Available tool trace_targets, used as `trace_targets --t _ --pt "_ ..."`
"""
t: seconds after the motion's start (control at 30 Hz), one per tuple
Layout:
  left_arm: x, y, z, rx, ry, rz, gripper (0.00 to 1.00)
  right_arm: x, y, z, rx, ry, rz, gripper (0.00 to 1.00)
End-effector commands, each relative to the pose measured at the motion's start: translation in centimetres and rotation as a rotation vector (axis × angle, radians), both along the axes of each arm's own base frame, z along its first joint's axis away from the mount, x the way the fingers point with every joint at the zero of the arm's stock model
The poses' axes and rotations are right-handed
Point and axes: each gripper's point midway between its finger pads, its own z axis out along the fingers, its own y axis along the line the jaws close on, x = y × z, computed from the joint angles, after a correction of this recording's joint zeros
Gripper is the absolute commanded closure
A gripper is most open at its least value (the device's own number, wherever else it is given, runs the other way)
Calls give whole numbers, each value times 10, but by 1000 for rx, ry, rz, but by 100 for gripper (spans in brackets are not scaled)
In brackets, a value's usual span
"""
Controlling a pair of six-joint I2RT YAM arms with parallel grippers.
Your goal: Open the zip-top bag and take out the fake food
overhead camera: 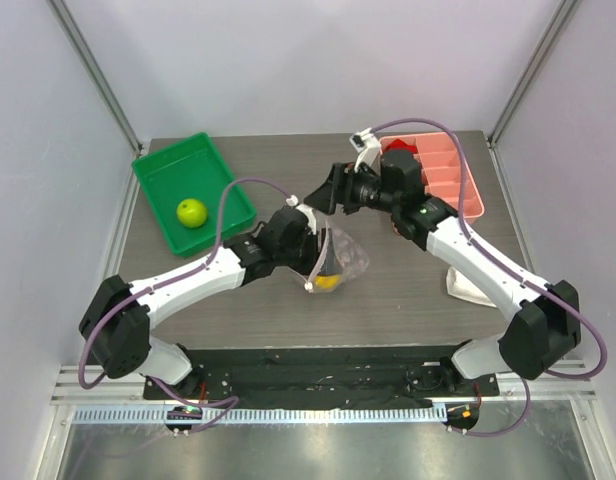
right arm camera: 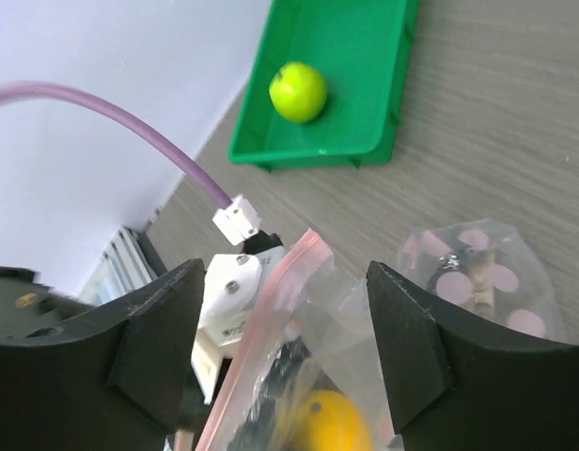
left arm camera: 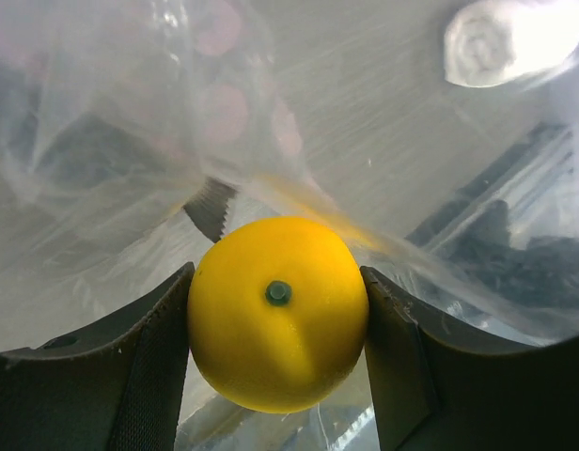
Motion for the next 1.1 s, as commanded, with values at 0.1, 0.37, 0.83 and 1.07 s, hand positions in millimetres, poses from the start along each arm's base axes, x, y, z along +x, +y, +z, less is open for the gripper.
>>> trace_targets --t 0.1,0.37,0.83,1.07 --pt "10 16 -6 97 -25 93 100 -18 1 -21 -168 -31 -33 31" --pt "9 20 -12 128 -22 93 100 -29 -18 -18 -222 -51 -71 32" --pt "4 18 -5 110 -35 79 100 -37 5 -32 -151 25 3 46" --pt "0 23 -9 132 -45 62 100 -25 9 -32 -159 31 -25 92"
